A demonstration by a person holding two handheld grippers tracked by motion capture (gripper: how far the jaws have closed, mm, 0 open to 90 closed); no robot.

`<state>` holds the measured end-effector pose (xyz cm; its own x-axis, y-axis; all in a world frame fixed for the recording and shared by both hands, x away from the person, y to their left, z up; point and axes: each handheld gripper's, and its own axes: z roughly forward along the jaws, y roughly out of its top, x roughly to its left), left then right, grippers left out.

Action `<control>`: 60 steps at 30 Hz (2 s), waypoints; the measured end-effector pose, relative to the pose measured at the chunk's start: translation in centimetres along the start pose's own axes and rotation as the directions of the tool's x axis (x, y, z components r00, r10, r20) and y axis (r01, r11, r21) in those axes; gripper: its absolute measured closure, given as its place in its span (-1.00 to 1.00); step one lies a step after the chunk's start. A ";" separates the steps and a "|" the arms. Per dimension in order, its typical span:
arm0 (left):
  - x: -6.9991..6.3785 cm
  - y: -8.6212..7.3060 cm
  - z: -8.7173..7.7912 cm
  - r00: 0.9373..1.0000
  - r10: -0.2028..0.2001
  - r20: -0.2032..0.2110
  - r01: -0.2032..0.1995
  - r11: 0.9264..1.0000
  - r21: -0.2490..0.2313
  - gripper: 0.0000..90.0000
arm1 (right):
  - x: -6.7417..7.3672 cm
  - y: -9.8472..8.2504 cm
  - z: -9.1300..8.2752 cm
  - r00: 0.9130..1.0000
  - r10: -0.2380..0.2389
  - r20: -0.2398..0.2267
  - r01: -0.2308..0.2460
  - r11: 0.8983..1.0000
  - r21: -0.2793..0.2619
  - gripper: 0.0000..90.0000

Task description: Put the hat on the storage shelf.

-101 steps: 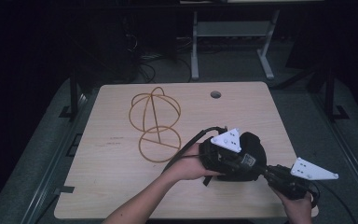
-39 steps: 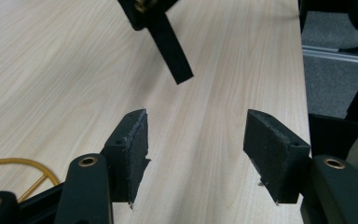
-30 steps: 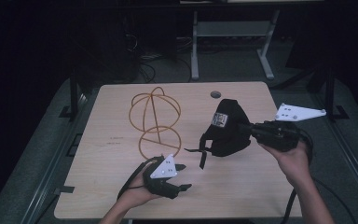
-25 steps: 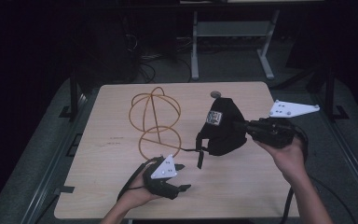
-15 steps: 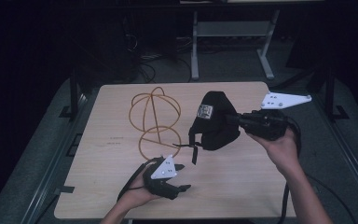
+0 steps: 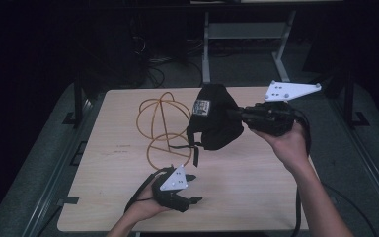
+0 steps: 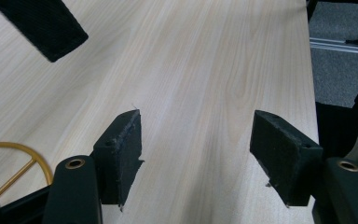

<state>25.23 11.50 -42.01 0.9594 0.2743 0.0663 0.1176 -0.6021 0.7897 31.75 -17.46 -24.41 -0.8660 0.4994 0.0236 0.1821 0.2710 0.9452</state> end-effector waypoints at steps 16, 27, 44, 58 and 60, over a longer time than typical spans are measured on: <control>0.6 -0.4 -0.2 1.000 0.001 -0.007 -0.001 1.000 0.003 -0.23 | 1.0 4.6 4.0 0.996 -0.074 -0.051 0.076 0.996 0.048 0.93; 0.4 -0.4 0.0 1.000 0.002 -0.008 -0.002 1.000 0.007 -0.23 | 1.2 7.0 7.2 0.992 -0.086 -0.087 0.093 0.993 0.077 0.93; 0.6 -0.4 0.5 1.000 0.010 -0.001 -0.010 1.000 0.017 -0.23 | 0.8 8.8 11.0 0.991 -0.082 -0.110 0.094 0.989 0.117 0.93; 0.3 -0.2 0.8 1.000 0.029 0.010 -0.029 0.999 0.023 -0.23 | 0.0 9.4 14.4 0.992 -0.045 -0.119 0.056 0.994 0.095 0.92; 0.3 -0.1 0.8 1.000 0.027 0.011 -0.028 0.999 0.018 -0.23 | 0.1 9.5 15.0 0.992 -0.050 -0.118 0.063 0.993 0.104 0.92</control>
<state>25.69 11.06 -42.57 0.9649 0.2498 0.0814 0.0957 -0.6227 0.7766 40.43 -2.47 -20.28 -0.9229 0.3849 0.0141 0.1749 0.3860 0.9058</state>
